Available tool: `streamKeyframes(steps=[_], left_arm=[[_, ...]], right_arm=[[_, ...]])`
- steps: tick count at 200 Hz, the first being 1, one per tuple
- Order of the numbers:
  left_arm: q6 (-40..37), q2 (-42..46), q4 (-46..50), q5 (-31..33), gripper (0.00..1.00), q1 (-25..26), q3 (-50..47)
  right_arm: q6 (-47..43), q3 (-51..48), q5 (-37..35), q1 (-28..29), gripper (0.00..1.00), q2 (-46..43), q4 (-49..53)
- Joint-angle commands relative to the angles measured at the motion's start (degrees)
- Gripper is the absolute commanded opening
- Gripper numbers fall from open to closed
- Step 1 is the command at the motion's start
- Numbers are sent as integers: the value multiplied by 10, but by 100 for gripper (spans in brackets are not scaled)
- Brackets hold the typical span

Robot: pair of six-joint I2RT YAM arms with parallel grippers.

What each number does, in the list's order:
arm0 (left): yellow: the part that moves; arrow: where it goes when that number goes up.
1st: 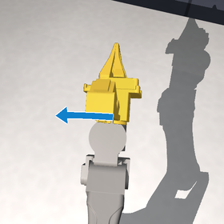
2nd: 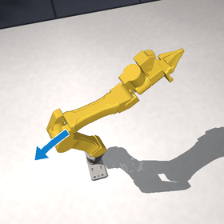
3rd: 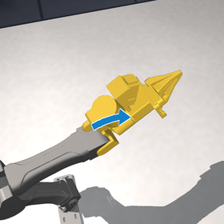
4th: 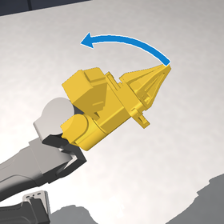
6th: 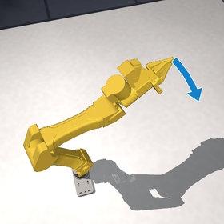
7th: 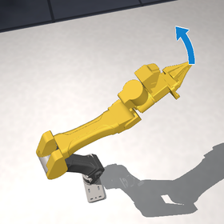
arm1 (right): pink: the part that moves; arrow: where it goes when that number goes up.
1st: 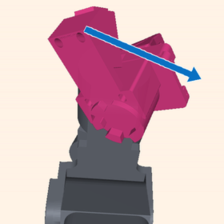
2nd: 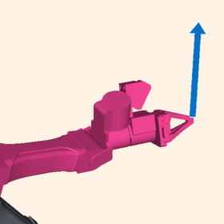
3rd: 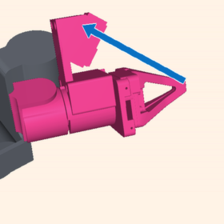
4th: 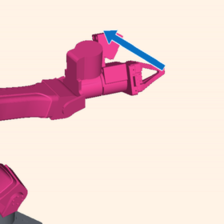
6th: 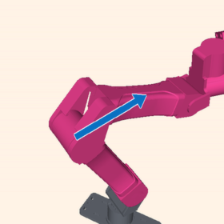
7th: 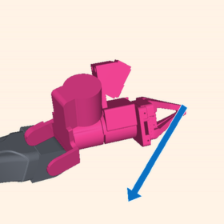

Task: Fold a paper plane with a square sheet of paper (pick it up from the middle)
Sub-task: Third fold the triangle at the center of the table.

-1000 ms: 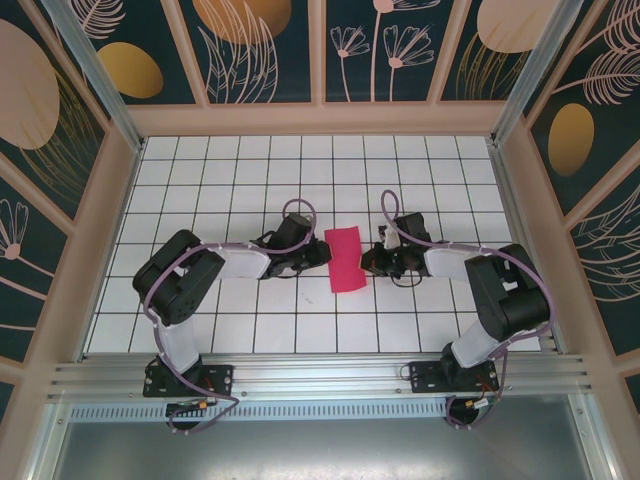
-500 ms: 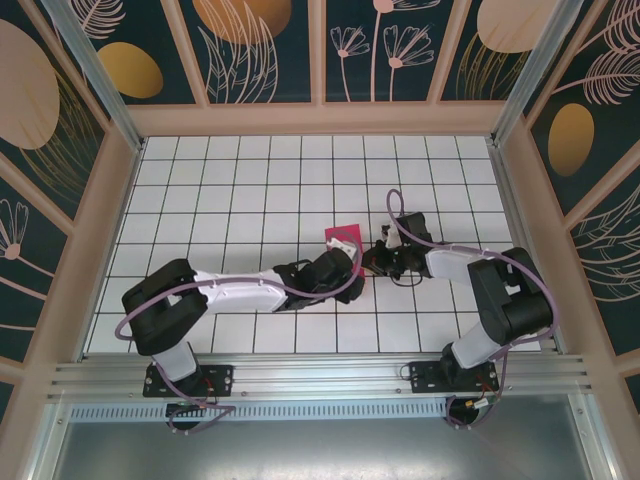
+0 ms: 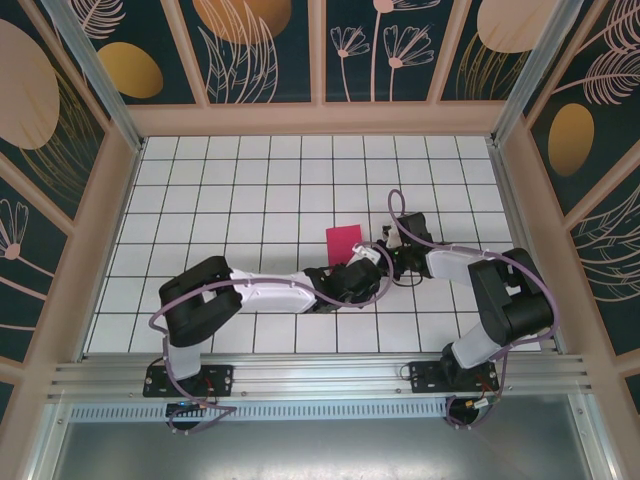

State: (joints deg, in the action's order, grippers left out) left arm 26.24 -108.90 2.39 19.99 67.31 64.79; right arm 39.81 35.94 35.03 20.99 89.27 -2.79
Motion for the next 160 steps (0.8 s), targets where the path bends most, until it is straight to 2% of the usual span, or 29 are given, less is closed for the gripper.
streamKeyframes(steps=[1,19,36,70,108,146,160], left_arm=[[-27,-16,27,31,54,6,22],[-30,-18,29,40,51,8,25],[-30,-13,24,44,44,8,21],[-28,5,1,47,20,7,4],[-21,12,-7,52,3,8,-3],[-14,12,-11,37,0,7,-7],[-10,16,-17,31,0,6,-13]], right_arm=[[9,7,2,2,2,-11,5],[7,10,1,2,2,-10,8],[5,12,-2,2,2,-9,11],[-2,16,-9,2,6,-8,22],[-8,19,-12,2,8,-10,28],[-27,33,-28,1,16,-22,53],[-40,44,-39,-2,24,-29,74]])
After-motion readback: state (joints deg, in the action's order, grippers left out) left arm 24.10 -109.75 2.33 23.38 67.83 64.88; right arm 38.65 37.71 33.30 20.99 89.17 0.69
